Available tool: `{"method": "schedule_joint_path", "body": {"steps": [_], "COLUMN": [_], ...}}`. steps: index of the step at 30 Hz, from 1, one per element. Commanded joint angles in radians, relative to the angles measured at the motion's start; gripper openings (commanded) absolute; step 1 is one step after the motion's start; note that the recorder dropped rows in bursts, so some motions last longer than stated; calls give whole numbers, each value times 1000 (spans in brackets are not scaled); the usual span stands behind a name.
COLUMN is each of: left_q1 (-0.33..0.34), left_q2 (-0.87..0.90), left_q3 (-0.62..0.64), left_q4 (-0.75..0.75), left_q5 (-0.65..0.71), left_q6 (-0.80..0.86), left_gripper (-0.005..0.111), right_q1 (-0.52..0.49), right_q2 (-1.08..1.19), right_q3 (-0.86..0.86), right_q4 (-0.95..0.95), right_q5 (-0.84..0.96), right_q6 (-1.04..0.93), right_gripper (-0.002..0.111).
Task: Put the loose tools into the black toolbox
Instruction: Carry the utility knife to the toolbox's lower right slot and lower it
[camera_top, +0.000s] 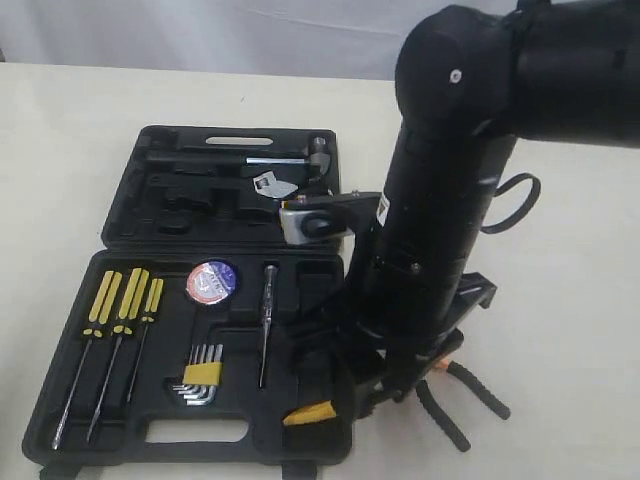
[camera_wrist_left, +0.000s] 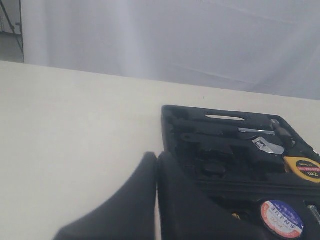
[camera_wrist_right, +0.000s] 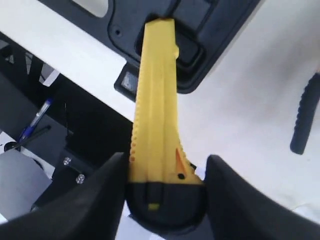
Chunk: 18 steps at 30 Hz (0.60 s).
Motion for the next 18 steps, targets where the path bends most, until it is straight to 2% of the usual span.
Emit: {"method": "schedule_joint_path", "body": {"steps": [1,9,18], "left_q1": [-6,-6,-6], "left_q2": [4,4,4], "left_q3": [-5,-5,-5], "left_q4": [-2,-2,-2], "left_q5": [1,1,1], "left_q6": [0,0,0], "left_gripper": [0,0,0], "right_q1": [-5,-81,-82], "right_q2": [9,62,184], "right_q3": [-70,-97,-178], "right_q4": [-83,-93,-137], "right_q5": [-46,-46,-46], "right_q6": [13,0,-47], "right_gripper": [-1,-1,-1]}}
